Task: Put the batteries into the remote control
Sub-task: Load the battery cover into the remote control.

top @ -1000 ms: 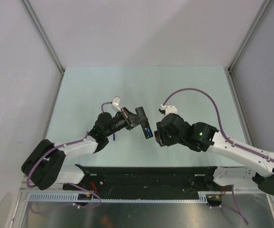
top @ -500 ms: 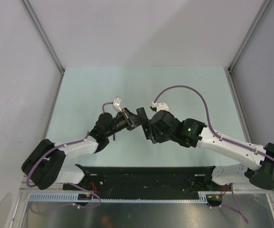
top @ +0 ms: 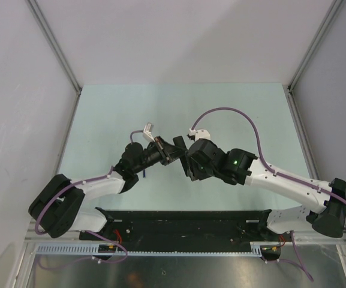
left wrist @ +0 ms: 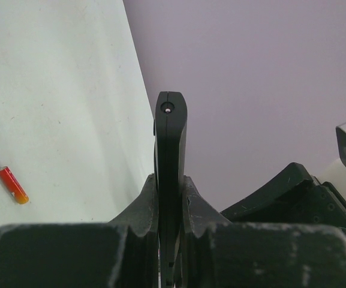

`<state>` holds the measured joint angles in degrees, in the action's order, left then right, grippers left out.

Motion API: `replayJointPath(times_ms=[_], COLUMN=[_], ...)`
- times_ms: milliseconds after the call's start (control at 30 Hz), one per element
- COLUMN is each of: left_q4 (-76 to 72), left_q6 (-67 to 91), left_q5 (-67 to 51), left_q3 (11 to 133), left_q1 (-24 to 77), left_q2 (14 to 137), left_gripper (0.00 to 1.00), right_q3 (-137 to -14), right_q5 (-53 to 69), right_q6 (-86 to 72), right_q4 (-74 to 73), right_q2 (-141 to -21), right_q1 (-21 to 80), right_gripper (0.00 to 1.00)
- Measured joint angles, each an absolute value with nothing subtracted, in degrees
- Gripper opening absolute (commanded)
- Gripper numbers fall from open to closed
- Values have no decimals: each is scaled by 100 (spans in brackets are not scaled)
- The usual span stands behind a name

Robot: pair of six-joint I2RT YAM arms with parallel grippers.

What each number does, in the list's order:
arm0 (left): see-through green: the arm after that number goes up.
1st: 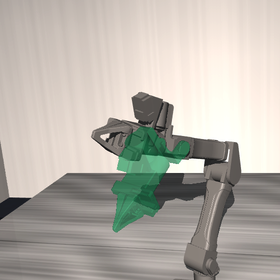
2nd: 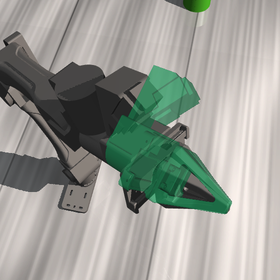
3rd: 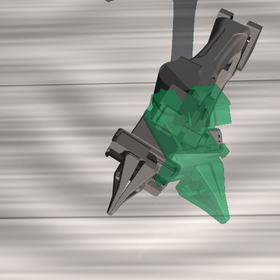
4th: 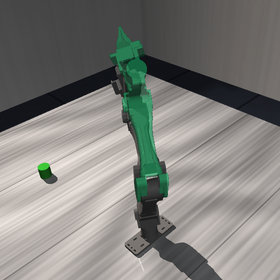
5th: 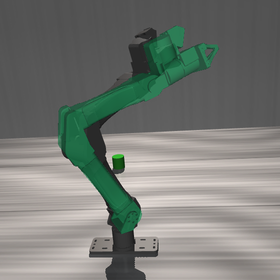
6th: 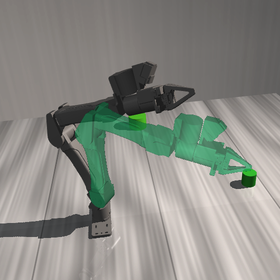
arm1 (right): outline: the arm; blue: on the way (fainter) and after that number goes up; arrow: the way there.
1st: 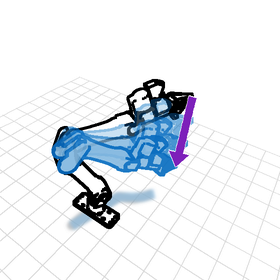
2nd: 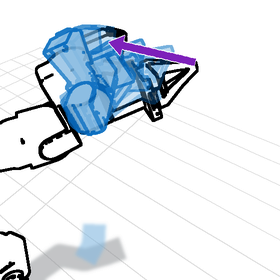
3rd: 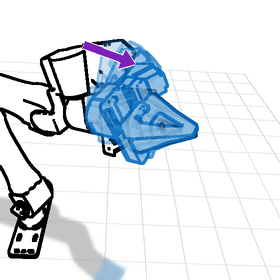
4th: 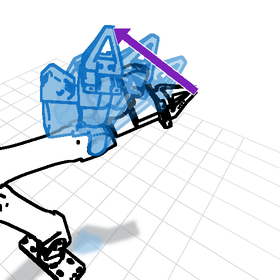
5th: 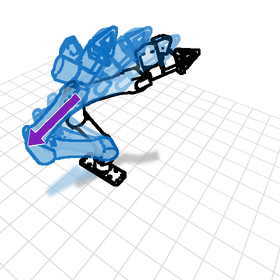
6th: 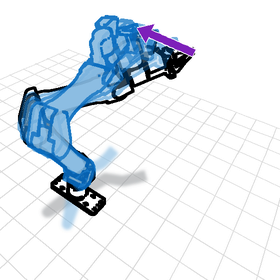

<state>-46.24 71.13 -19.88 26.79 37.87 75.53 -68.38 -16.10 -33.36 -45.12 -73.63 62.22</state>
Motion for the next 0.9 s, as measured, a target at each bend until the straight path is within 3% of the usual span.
replayJointPath(times_ms=[900], left_q4=[-4919], left_q6=[7262], left_q5=[-2012], left_q3=[2657], left_q1=[3789], left_q2=[7752], left_gripper=[0], right_q3=[-6934], right_q5=[-1712], right_q6=[-3277], right_q4=[-4630], right_q2=[-7441], right_q1=[6248], right_gripper=[13])
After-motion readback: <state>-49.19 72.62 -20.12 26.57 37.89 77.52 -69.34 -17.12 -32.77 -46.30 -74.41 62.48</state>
